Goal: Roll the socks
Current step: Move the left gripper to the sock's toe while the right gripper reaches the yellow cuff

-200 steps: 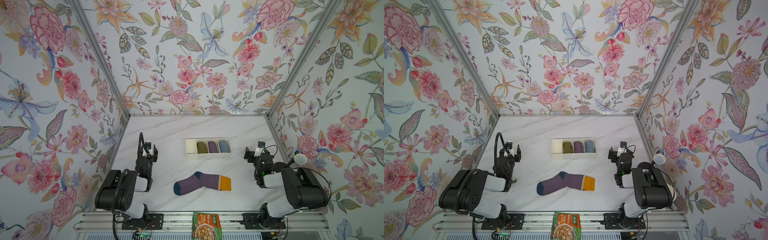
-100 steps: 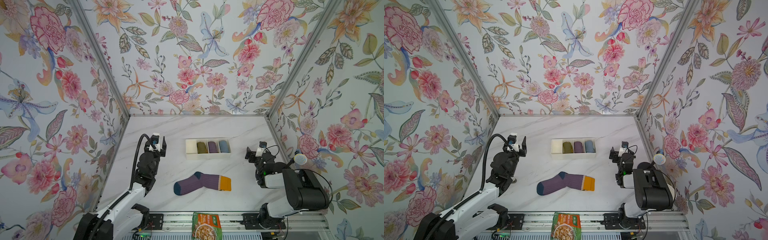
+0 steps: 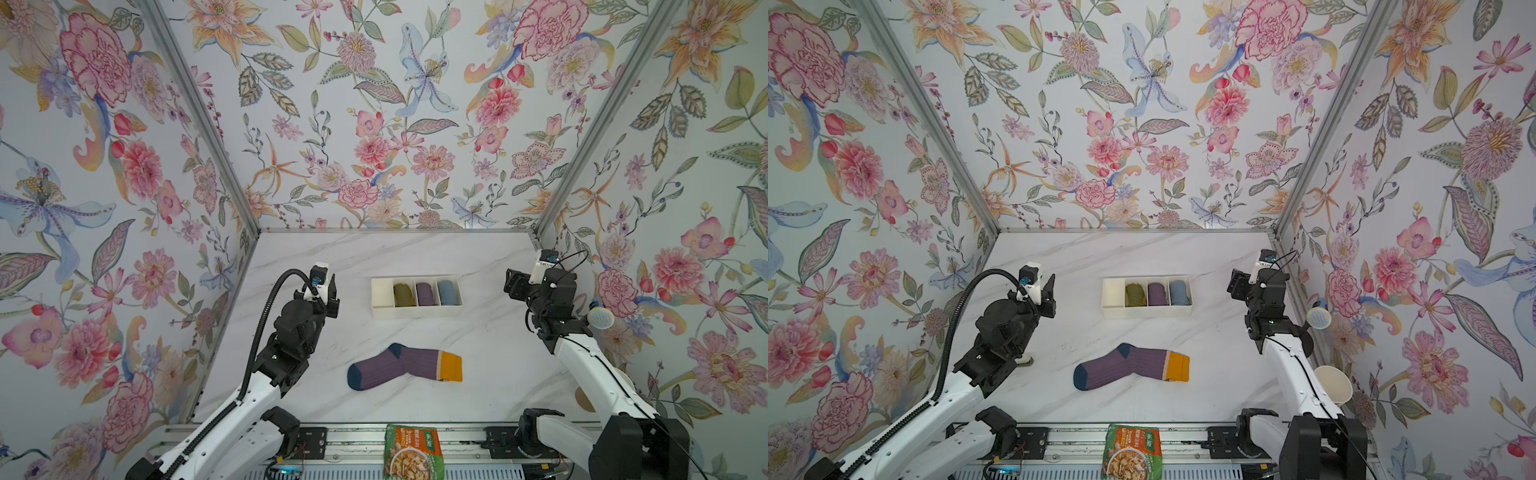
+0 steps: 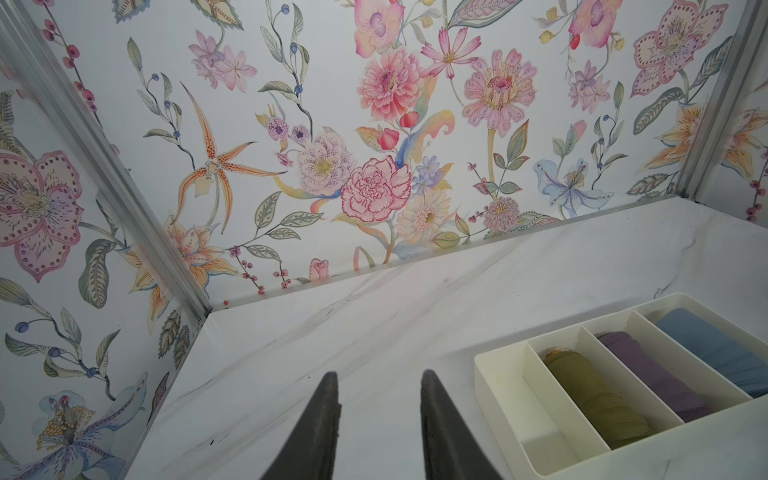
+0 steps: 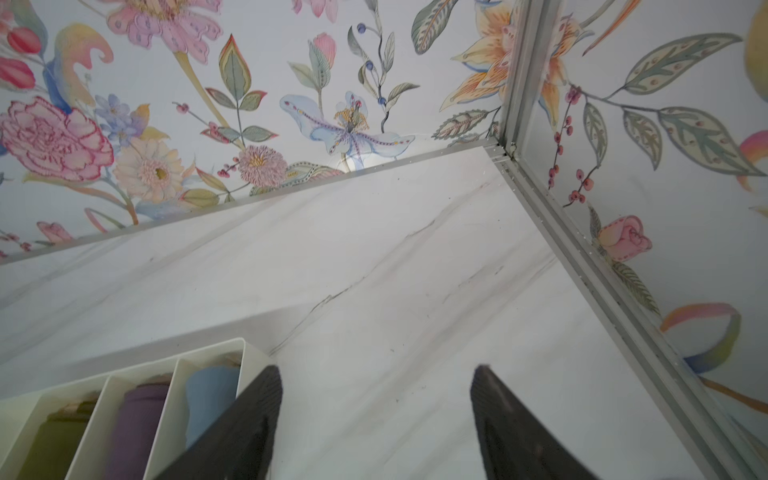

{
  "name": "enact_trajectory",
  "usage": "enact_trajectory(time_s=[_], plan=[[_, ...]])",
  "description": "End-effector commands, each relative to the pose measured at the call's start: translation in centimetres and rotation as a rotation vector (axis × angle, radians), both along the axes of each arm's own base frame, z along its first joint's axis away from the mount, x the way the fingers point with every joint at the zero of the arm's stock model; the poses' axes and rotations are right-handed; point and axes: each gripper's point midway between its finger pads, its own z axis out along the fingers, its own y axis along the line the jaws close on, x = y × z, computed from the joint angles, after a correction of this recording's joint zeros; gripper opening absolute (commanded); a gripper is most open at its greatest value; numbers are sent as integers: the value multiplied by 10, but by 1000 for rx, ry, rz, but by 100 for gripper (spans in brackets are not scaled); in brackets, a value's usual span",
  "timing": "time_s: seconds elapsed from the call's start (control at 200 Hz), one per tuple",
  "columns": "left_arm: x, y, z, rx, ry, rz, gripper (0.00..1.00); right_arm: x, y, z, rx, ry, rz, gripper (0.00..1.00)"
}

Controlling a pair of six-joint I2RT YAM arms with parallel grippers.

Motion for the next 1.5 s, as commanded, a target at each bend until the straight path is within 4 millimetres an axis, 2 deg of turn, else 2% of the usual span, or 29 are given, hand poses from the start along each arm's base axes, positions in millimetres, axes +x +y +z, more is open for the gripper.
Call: enact_trajectory(time_s=[0.0, 0.115, 0.2, 0.39, 0.52, 0.645, 0.801, 0.916, 1.191, 1.491], plan=[[-3, -13, -16, 1, 84, -50, 31, -53, 34, -58, 139, 354, 87, 65], [-5, -31, -42, -8, 146, -97, 29, -80, 57, -66, 159, 428, 125, 55], [-8, -46, -58, -7, 180, -136, 28, -97, 68, -73, 163, 475, 140, 55], [-18, -83, -81, 9, 241, -226, 27, -142, 93, -110, 172, 640, 172, 46], [-24, -99, -98, 17, 291, -269, 27, -170, 105, -134, 172, 713, 181, 41], [-32, -113, -120, 36, 354, -313, 25, -187, 114, -152, 179, 759, 189, 38], [-41, -123, -148, 48, 424, -344, 24, -191, 129, -164, 208, 763, 208, 34], [-45, -126, -161, 43, 452, -356, 24, -191, 136, -171, 198, 782, 219, 32], [-45, -130, -174, 53, 480, -367, 24, -190, 139, -181, 144, 805, 206, 31], [-43, -135, -179, 65, 492, -375, 23, -189, 142, -189, 142, 820, 209, 28]])
